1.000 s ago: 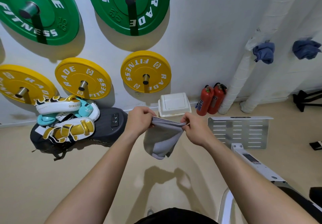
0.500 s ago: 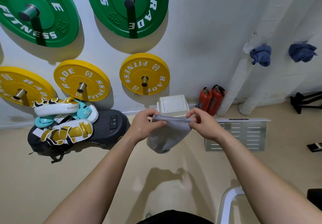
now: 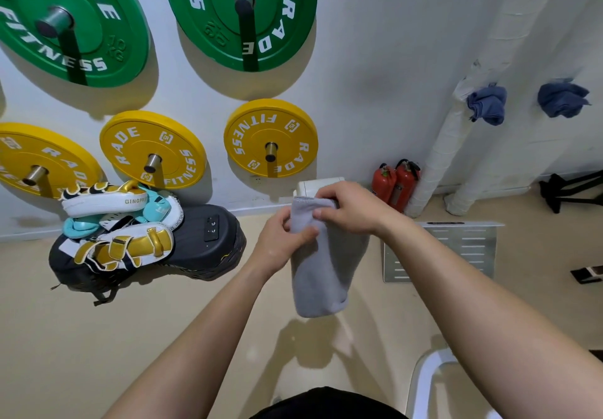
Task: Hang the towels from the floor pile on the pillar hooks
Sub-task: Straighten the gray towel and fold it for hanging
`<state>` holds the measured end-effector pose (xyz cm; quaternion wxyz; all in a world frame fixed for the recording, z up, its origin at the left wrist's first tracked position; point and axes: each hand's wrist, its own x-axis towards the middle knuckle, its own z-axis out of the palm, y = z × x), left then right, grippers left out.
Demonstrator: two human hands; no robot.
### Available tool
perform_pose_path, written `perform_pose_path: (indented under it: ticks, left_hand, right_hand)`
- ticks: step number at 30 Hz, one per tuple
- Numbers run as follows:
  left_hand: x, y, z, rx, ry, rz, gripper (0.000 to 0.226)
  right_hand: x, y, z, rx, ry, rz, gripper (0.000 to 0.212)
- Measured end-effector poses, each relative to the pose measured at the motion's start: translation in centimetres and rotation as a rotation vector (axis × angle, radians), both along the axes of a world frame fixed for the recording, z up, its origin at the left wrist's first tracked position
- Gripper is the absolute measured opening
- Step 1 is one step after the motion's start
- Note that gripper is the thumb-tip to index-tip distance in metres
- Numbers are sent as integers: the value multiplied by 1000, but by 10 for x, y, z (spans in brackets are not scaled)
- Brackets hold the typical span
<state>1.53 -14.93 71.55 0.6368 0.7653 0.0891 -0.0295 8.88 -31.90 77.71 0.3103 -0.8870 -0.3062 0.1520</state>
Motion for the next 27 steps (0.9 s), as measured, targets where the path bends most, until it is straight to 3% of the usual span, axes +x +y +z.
perform_pose_path:
  ticks: [2,5,9,11,15,17,19,23,27]
  left_hand:
    - [-6,6,-18,106,99,-85,33]
    - [-16,16,-46,189,180,-150,33]
    - [-22,35,-54,205,204,-40,6]
    - [-20,48,-55,186,192,58,24]
    - [-12,66,-40,13,90,258,16]
    - [-7,69,-30,-12,25,346,6]
    - [-1,68,-22,-26,-24,386,15]
    - [8,60,-8,39,-51,328,19]
    - [15,46,10,138,-101,120,15]
  right_hand:
    - [4,4,9,80,-32,-17,14]
    - [20,1,23,154,-137,-123,23]
    - [50,-21,20,107,-228,-361,27]
    - [57,-33,9,74,-216,-479,27]
    - [55,-51,-27,4,-115,-596,9]
    - [46,-56,-44,11,-24,-586,19]
    - [34,-62,-58,30,91,-600,34]
    - [16,-75,-83,-28,331,-658,29]
    - [11,-87,-98,-126,395,-686,36]
